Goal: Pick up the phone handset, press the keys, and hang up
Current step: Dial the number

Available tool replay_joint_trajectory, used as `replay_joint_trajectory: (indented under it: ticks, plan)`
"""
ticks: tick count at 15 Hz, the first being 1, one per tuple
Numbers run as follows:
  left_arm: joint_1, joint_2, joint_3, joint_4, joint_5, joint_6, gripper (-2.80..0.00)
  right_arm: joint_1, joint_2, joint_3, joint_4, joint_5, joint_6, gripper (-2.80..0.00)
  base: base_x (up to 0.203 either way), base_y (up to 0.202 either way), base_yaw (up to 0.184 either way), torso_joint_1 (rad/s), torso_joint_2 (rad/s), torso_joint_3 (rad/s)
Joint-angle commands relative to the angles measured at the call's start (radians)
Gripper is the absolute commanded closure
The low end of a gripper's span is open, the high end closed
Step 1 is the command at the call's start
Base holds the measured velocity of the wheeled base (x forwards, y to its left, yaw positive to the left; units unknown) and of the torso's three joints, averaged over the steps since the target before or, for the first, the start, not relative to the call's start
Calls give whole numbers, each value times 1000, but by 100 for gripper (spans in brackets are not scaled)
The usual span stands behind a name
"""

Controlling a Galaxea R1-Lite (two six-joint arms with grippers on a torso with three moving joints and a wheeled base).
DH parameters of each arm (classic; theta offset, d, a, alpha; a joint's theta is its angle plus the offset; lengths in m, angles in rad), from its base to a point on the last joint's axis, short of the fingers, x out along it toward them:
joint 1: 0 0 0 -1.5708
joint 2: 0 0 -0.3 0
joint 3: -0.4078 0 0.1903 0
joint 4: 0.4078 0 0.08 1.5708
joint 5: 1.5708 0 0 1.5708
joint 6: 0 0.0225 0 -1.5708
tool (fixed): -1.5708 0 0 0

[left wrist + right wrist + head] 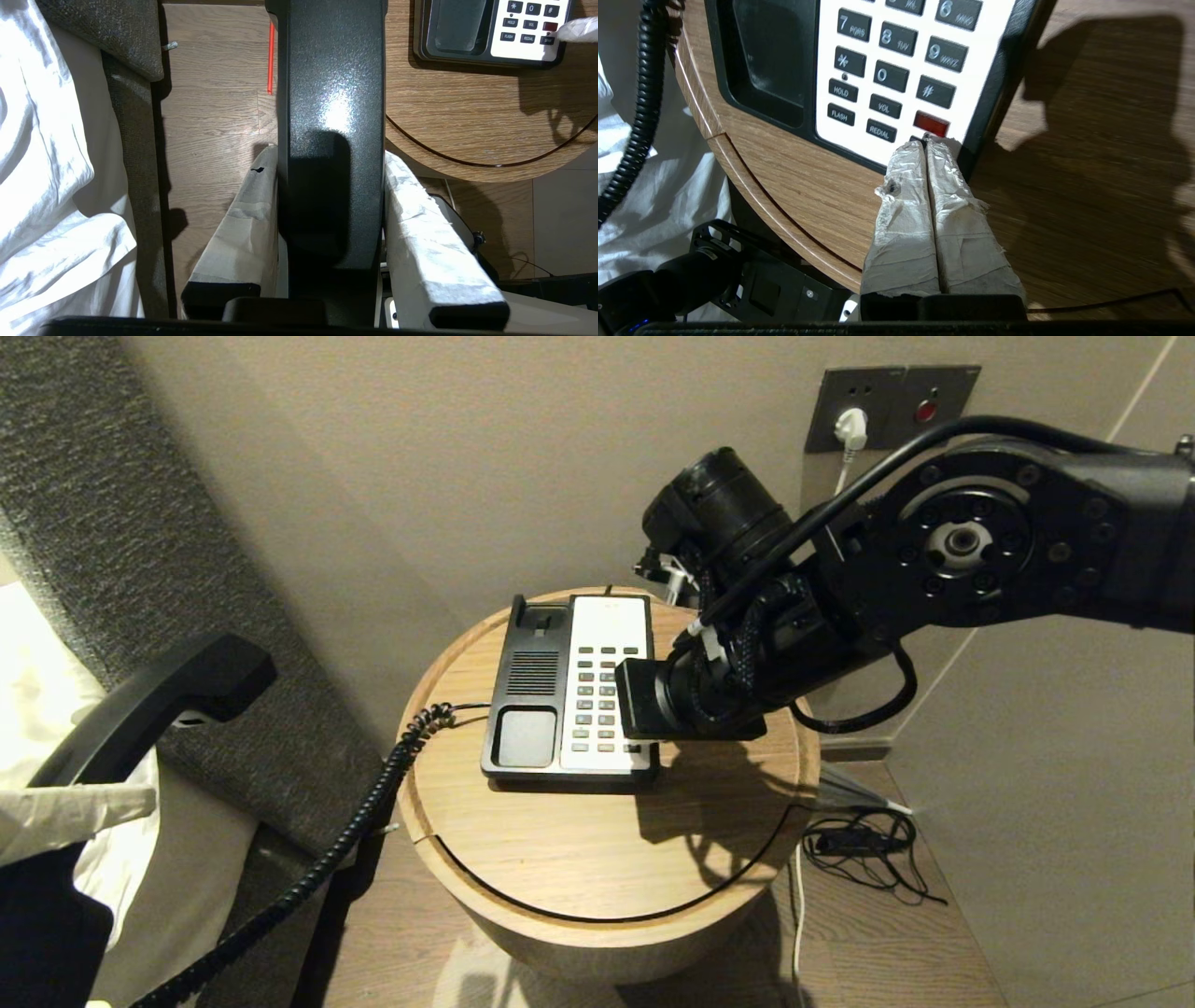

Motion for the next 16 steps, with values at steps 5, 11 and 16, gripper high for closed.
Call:
replay_joint_trajectory:
  ticks: [5, 11, 16]
  plan:
    - [0, -4, 9, 5, 2, -3, 0, 12, 22, 1, 0, -3, -3, 0, 0, 0, 0, 0, 0, 0]
    - [0, -4, 11, 5, 2, -3, 0, 10, 29, 1, -1, -11, -14, 0, 0, 0, 0, 0, 0, 0]
    - [0, -5, 15, 5, 2, -3, 0, 13, 11, -7, 3, -9, -17, 0, 0, 0, 0, 0, 0, 0]
